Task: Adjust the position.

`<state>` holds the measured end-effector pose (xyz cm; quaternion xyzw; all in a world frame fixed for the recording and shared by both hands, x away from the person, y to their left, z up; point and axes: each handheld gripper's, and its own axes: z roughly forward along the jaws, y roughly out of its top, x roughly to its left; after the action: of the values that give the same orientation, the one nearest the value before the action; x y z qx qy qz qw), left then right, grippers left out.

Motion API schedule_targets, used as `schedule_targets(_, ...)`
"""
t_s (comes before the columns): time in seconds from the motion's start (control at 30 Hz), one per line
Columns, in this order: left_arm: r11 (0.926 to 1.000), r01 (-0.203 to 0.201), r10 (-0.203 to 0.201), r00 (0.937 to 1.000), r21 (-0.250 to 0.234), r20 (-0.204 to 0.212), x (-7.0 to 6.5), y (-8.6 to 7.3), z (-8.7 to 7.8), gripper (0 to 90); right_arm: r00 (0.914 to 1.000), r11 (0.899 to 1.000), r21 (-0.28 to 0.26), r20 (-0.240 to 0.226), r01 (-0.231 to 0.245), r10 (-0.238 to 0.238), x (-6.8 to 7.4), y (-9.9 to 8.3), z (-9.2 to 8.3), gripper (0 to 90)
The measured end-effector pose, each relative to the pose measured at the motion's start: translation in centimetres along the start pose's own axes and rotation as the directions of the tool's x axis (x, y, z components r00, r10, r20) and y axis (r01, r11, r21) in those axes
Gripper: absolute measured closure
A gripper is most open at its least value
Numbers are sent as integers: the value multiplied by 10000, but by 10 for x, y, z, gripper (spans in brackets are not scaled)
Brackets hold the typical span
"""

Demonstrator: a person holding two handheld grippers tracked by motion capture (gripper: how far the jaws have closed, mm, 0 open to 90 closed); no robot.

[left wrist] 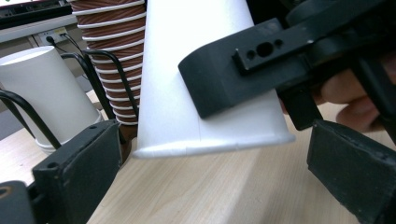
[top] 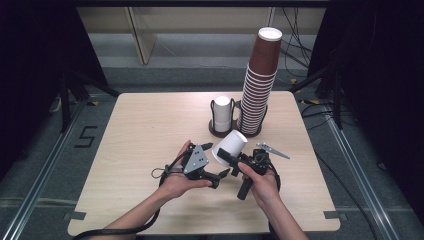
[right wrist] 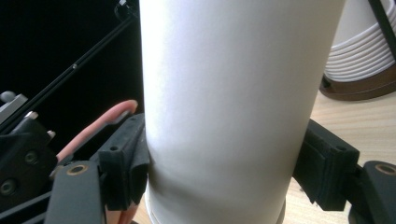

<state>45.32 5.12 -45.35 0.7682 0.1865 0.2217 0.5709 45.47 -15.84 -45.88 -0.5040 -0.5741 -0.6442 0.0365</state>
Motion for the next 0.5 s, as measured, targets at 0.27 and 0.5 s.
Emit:
schedule_targets(0.27,9999,99,-101,9998,-76,-156,-3,-1,5,132,9997,9998,-61,-137,182,-183,-2,-1,0,275)
schedule_targets(0.5,10000,49,-49,10000,-40,-40,-3,0,3,194,9993,9997,18,-274,-243,243,-1,-1,-1,224)
